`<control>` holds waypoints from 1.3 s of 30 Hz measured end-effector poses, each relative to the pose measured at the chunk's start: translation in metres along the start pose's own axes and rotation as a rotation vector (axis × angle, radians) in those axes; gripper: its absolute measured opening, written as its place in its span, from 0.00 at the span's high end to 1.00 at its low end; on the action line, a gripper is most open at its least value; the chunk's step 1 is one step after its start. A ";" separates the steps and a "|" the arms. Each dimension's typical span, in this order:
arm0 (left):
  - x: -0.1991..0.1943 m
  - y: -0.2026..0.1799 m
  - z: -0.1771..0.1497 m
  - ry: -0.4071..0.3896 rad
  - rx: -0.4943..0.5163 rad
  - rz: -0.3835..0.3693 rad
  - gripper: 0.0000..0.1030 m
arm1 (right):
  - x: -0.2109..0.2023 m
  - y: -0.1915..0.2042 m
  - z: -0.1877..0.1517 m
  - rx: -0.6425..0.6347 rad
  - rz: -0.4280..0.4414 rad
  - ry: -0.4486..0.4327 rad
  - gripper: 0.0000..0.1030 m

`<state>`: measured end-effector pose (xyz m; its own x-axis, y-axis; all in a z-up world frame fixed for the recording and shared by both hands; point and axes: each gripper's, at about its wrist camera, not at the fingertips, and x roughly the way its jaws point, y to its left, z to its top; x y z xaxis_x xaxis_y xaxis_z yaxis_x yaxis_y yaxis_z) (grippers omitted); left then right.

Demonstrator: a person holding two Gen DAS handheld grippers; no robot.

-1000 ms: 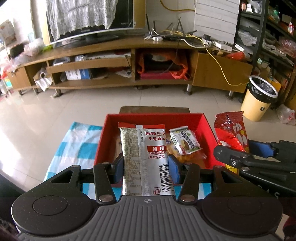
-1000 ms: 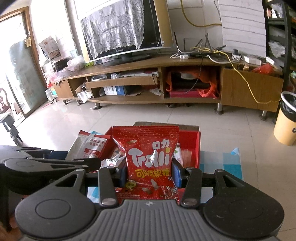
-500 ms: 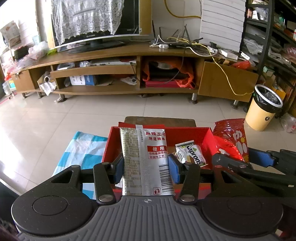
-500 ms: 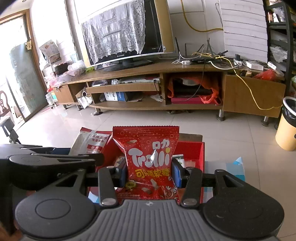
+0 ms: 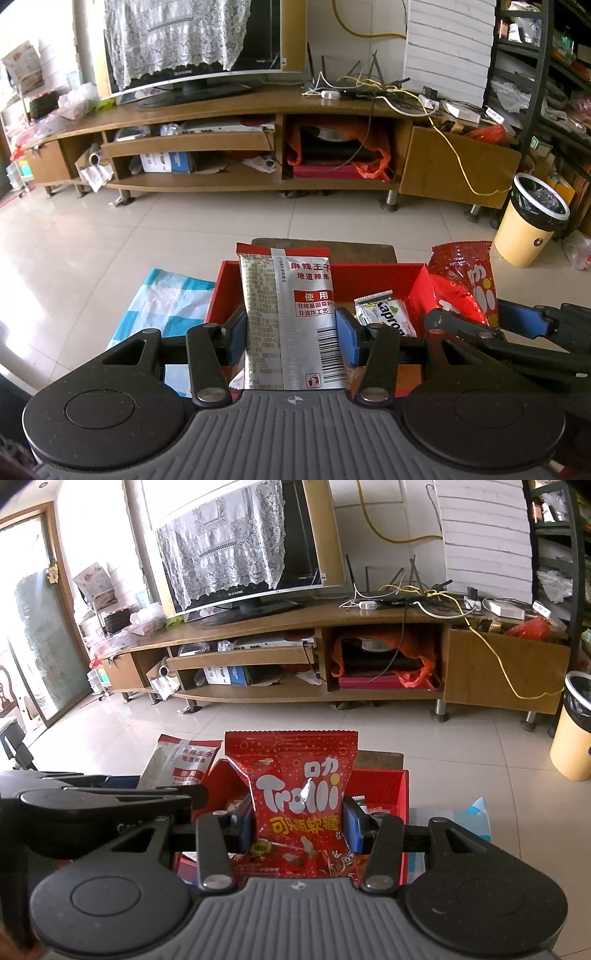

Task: Organize snacks
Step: 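Carry the silver packet and Trolli bag over the red box with both grippers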

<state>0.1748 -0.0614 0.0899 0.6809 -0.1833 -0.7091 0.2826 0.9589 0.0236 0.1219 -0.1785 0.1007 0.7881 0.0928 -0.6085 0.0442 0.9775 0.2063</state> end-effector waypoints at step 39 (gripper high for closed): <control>0.051 0.003 0.017 0.045 -0.019 0.057 0.46 | 0.051 -0.008 0.013 0.029 -0.028 0.054 0.58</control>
<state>0.2217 -0.0720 0.0664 0.6647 -0.1186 -0.7376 0.2310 0.9716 0.0520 0.1699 -0.1838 0.0785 0.7518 0.0763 -0.6550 0.0841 0.9741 0.2099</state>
